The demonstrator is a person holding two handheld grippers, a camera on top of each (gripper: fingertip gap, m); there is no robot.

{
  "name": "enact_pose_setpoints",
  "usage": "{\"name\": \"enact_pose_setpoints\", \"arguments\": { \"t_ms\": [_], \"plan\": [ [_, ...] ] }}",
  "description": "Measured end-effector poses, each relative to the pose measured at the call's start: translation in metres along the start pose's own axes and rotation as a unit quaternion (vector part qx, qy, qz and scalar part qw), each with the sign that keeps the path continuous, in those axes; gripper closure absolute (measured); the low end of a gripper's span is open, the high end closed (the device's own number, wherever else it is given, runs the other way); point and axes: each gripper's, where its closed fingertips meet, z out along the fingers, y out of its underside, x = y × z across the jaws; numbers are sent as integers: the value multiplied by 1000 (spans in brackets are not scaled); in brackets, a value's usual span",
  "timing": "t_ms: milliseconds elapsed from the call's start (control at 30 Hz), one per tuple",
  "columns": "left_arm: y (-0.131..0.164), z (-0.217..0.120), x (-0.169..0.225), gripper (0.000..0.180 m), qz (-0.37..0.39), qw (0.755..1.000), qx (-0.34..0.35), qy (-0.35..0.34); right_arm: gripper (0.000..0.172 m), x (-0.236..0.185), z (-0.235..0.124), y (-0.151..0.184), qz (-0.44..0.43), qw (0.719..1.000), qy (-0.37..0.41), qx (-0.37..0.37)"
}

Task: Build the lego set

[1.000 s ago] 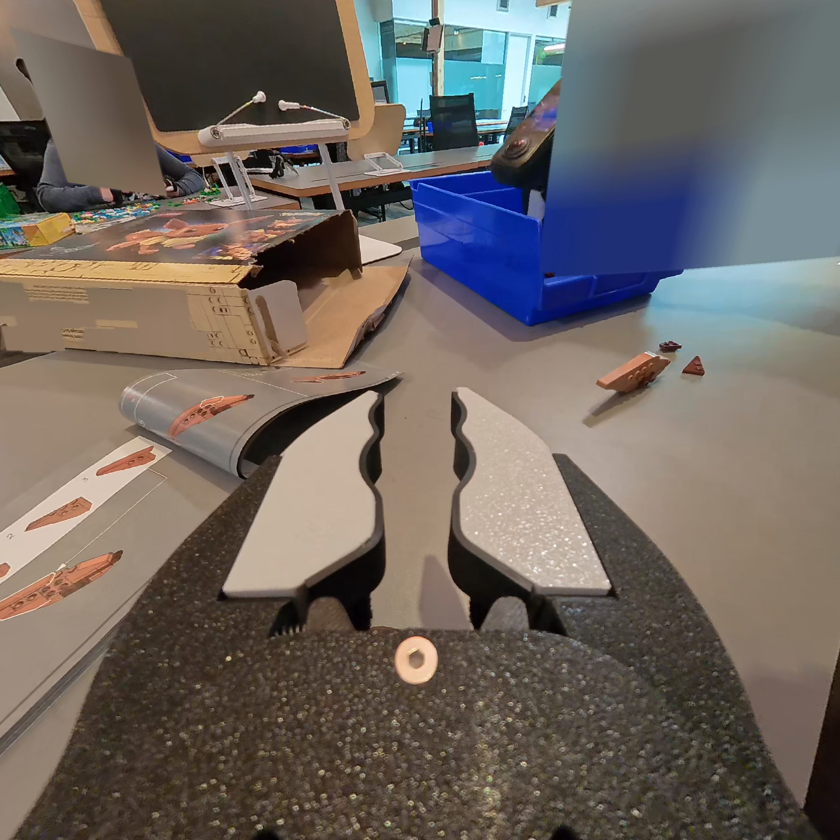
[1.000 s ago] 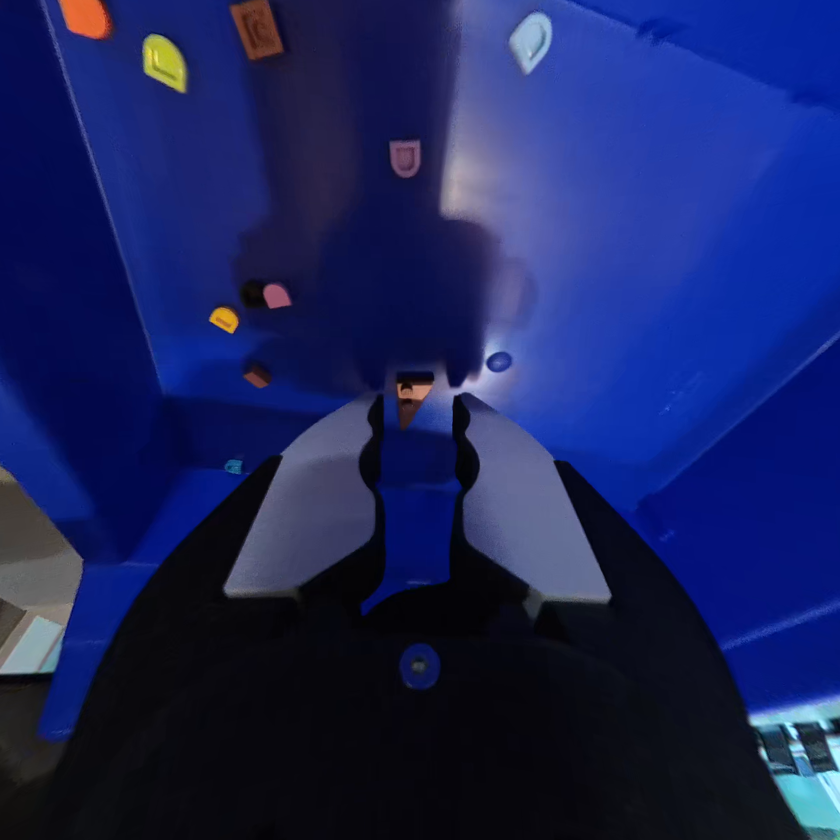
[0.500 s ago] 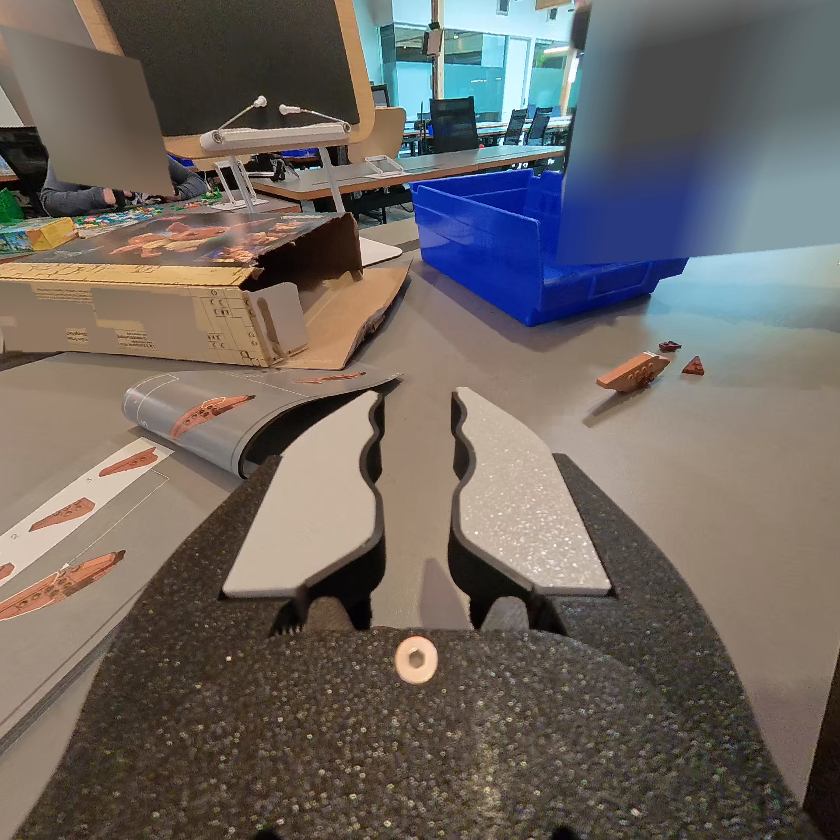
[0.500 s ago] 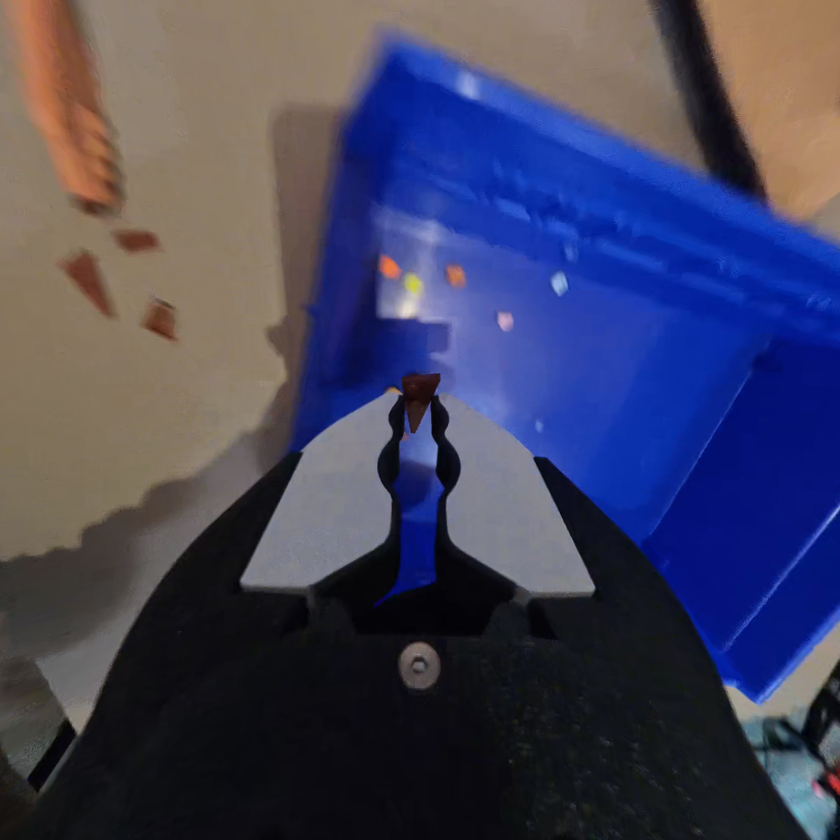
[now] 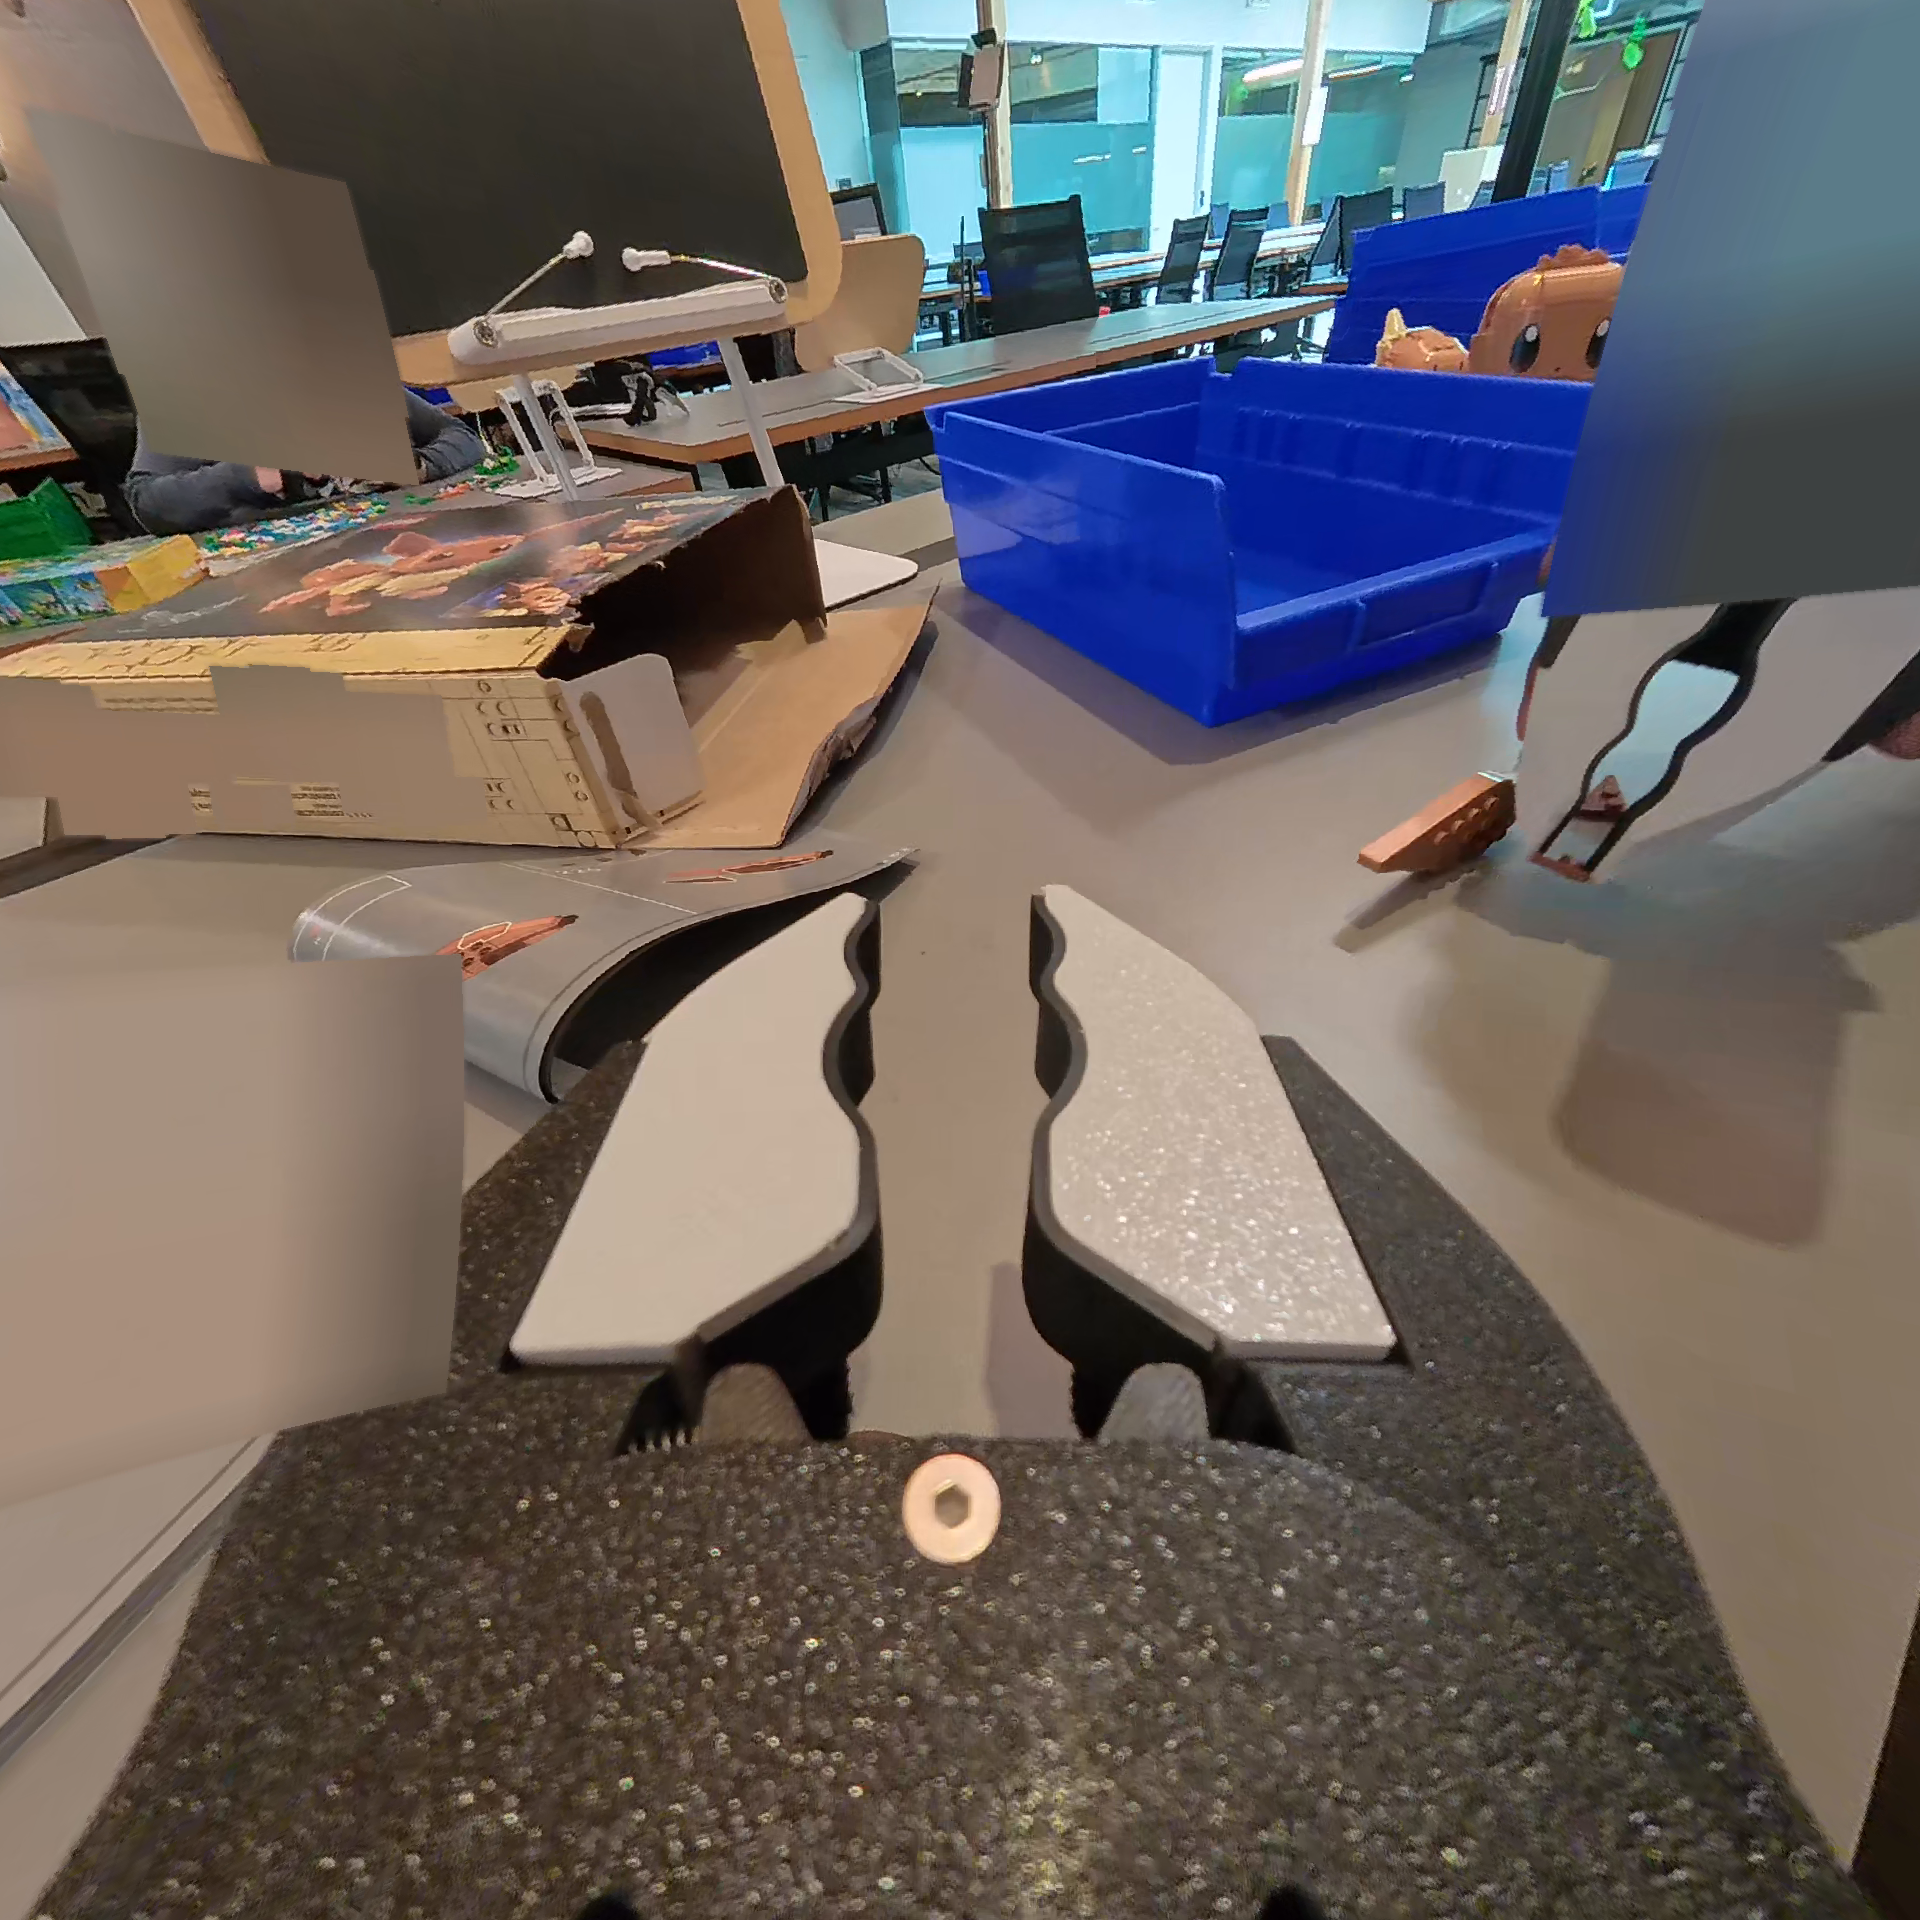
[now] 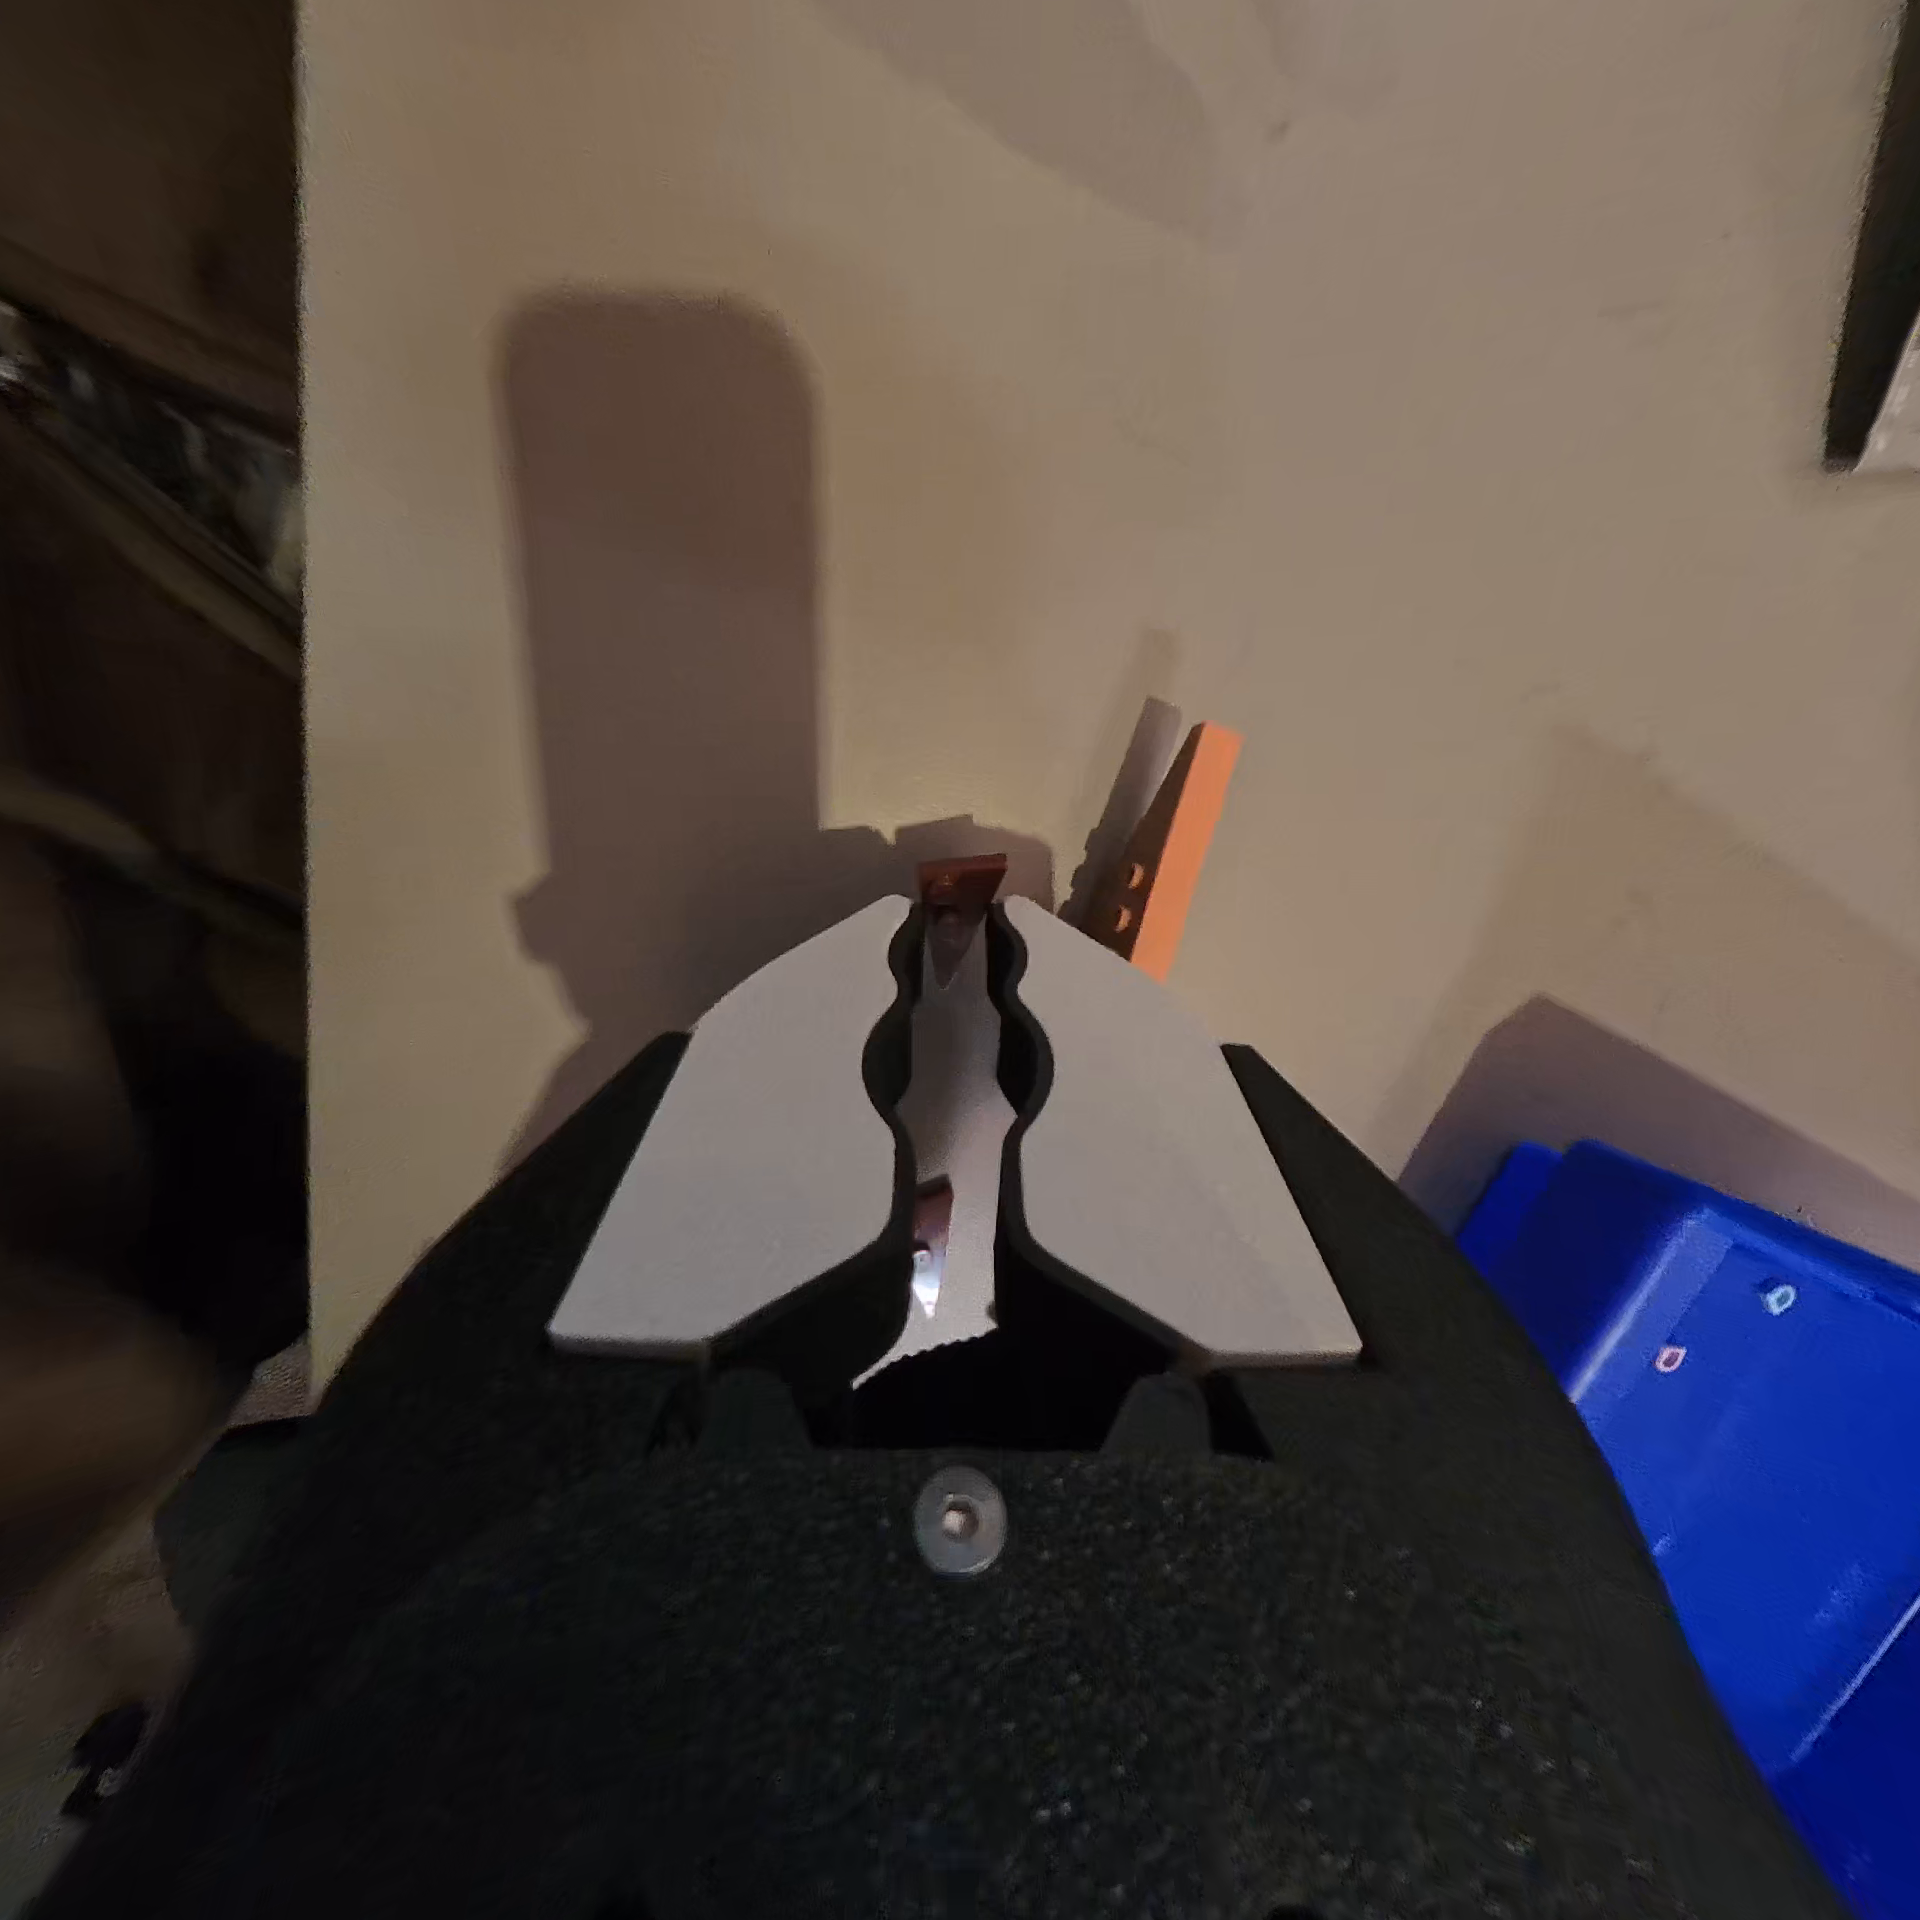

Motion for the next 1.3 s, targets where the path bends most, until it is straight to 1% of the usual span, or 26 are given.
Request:
{"name": "enact_pose_setpoints", "arguments": {
  "t_ms": [133, 300, 400, 500, 567, 600, 733, 933, 1000, 1100, 1167, 1300],
  "plan": [
    [0, 0, 1, 154, 5, 1000, 0, -1, 160, -2, 10, 6, -3, 1000, -2, -23],
    [0, -1, 1, 154, 4, 1000, 2, 0, 154, 0, 8, 5, 4, 1000, 0, -14],
    [-1, -1, 1, 154, 3, 1000, 3, 0, 151, 5, 0, 2, 12, 1000, 6, 11],
    [-1, -1, 1, 154, 1, 1000, 3, 0, 149, 17, -15, 0, 32, 998, 30, 46],
    [0, -1, 0, 153, 1, 1000, 2, 0, 143, 26, -25, 2, 49, 995, 52, 69],
    [0, -1, 0, 153, 0, 1000, 1, 0, 138, 30, -30, 4, 57, 993, 62, 80],
    [1, 0, 1, 153, 1, 1000, -4, 2, 129, 38, -41, 15, 91, 985, 96, 109],
    [2, 5, 9, 153, 12, 1000, -12, 19, 129, 33, -44, 46, 125, 978, 133, 98],
    [4, 9, 18, 153, 12, 999, -23, 45, 131, 31, -45, 57, 138, 975, 144, 99],
    [9, 18, 37, 152, 15, 993, -56, 98, 134, 34, -49, 73, 165, 965, 169, 113],
    [10, 24, 50, 151, 32, 987, -81, 132, 137, 38, -54, 82, 182, 956, 188, 132],
    [8, 40, 79, 147, 74, 966, -122, 214, 142, 43, -65, 89, 200, 933, 230, 192]
  ]
}}
